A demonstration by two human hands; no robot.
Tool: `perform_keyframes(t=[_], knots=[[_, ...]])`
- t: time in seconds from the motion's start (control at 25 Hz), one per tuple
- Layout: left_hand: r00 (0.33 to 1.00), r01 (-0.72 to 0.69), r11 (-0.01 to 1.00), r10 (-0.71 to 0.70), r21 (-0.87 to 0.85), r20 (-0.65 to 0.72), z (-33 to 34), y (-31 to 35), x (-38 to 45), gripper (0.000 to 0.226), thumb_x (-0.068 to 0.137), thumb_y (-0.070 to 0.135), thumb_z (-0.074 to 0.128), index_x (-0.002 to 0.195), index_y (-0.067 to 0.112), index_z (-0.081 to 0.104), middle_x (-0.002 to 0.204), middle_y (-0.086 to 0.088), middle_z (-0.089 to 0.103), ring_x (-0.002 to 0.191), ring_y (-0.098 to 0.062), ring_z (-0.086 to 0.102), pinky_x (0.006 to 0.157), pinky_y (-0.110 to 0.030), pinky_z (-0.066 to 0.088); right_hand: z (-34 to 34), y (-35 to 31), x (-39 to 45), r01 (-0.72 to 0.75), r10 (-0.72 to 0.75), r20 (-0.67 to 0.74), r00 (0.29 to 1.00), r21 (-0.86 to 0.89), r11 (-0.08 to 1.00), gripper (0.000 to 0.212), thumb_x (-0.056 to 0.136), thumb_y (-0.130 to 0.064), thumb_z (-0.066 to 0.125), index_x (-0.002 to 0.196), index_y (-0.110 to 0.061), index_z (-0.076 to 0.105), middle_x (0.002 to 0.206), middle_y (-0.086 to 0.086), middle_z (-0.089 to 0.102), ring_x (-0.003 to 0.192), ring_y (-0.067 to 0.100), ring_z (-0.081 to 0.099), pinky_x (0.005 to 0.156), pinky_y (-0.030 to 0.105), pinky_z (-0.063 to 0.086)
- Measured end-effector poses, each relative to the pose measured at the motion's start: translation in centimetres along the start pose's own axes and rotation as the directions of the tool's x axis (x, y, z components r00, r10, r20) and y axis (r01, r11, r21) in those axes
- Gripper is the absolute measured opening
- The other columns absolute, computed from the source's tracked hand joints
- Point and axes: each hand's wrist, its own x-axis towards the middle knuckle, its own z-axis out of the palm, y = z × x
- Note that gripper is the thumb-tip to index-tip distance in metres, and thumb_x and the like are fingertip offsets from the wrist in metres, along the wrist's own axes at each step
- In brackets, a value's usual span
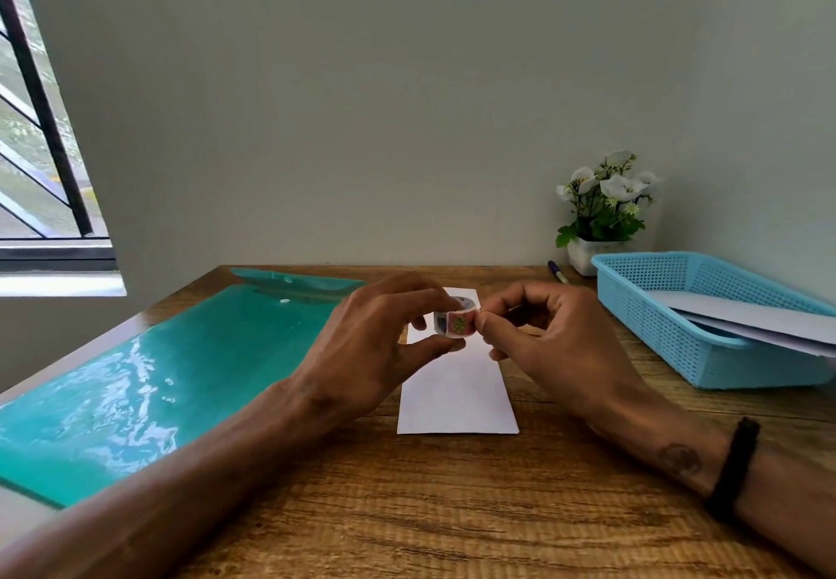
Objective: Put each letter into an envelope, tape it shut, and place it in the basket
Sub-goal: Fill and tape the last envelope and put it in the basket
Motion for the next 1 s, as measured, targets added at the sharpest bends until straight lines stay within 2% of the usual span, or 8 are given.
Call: perform_keyframes(t=[0.24, 0.36, 0.48, 0.64, 0.8, 0.92, 1.0], knots=[[0.996, 0.084, 0.995, -0.084, 0.049, -0.007, 0.2, 0.1, -0.1, 0.037, 0.088, 0.057, 0.070, 0.116, 0.032, 0.075, 0.094, 0.020, 0.068, 0.077, -0.001, 0.060, 0.062, -0.019, 0.045, 0.2, -0.6, -0.3, 0.091, -0.091, 0.008, 0.996, -0.045, 0.995, 0.007, 0.083, -0.031, 0.079, 0.083, -0.024, 0.077, 0.080, -0.012, 0.076, 0.083, 0.006, 0.072, 0.068, 0.019, 0.061], [0.989, 0.145, 0.987, -0.143, 0.066, -0.036, 0.2, -0.5, 0.0, 0.037, 0.088, 0.059, 0.070, 0.111, 0.029, 0.074, 0.094, 0.015, 0.070, 0.077, -0.005, 0.061, 0.064, -0.024, 0.051, 0.3, -0.4, -0.3, 0.112, -0.110, 0.027, 0.994, -0.068, 0.991, 0.003, 0.083, -0.027, 0.078, 0.083, -0.027, 0.075, 0.083, -0.016, 0.075, 0.085, 0.003, 0.072, 0.067, 0.016, 0.060], [0.985, 0.170, 0.983, -0.167, 0.070, -0.042, 0.1, -1.1, -0.2, 0.036, 0.088, 0.058, 0.071, 0.109, 0.030, 0.073, 0.096, 0.015, 0.069, 0.078, -0.005, 0.060, 0.067, -0.028, 0.055, 0.1, 0.0, 0.1, 0.072, -0.072, 0.000, 0.997, -0.042, 0.996, 0.006, 0.086, -0.025, 0.080, 0.088, -0.027, 0.075, 0.084, -0.014, 0.075, 0.082, 0.006, 0.074, 0.067, 0.023, 0.064], [0.992, 0.124, 0.991, -0.122, 0.056, -0.039, 0.4, -0.5, -0.2, 0.031, 0.088, 0.058, 0.071, 0.105, 0.032, 0.072, 0.092, 0.018, 0.066, 0.076, -0.005, 0.060, 0.065, -0.031, 0.057, -0.2, 0.2, 0.2, 0.030, -0.031, -0.034, 0.999, -0.024, 0.999, 0.024, 0.084, -0.037, 0.084, 0.104, -0.029, 0.075, 0.097, -0.014, 0.076, 0.088, 0.005, 0.075, 0.068, 0.028, 0.066], [0.998, 0.059, 0.995, -0.057, 0.085, -0.020, 0.6, -0.2, -0.1, 0.026, 0.088, 0.059, 0.069, 0.102, 0.037, 0.069, 0.087, 0.022, 0.058, 0.073, -0.001, 0.057, 0.060, -0.027, 0.054, 0.1, 0.2, 0.1, 0.025, -0.026, -0.010, 1.000, -0.076, 0.997, 0.022, 0.086, -0.038, 0.081, 0.106, -0.028, 0.080, 0.100, -0.015, 0.078, 0.091, 0.005, 0.074, 0.073, 0.038, 0.067], [1.000, 0.026, 0.992, -0.024, 0.125, -0.014, 0.6, -0.3, -0.1, 0.025, 0.089, 0.058, 0.069, 0.102, 0.036, 0.069, 0.087, 0.024, 0.054, 0.074, 0.001, 0.054, 0.058, -0.017, 0.043, 0.1, 0.1, 0.1, 0.057, -0.057, 0.002, 0.998, -0.099, 0.993, 0.014, 0.089, -0.035, 0.079, 0.102, -0.030, 0.081, 0.096, -0.017, 0.078, 0.089, 0.002, 0.072, 0.071, 0.027, 0.065], [1.000, 0.020, 0.989, -0.018, 0.144, -0.010, 0.7, -0.3, 0.0, 0.029, 0.089, 0.060, 0.067, 0.104, 0.035, 0.069, 0.088, 0.023, 0.053, 0.074, 0.002, 0.052, 0.059, -0.016, 0.041, 0.1, 0.1, 0.0, 0.079, -0.078, 0.011, 0.997, -0.116, 0.990, 0.012, 0.090, -0.033, 0.079, 0.100, -0.027, 0.081, 0.093, -0.015, 0.078, 0.087, 0.000, 0.072, 0.068, 0.018, 0.061]])
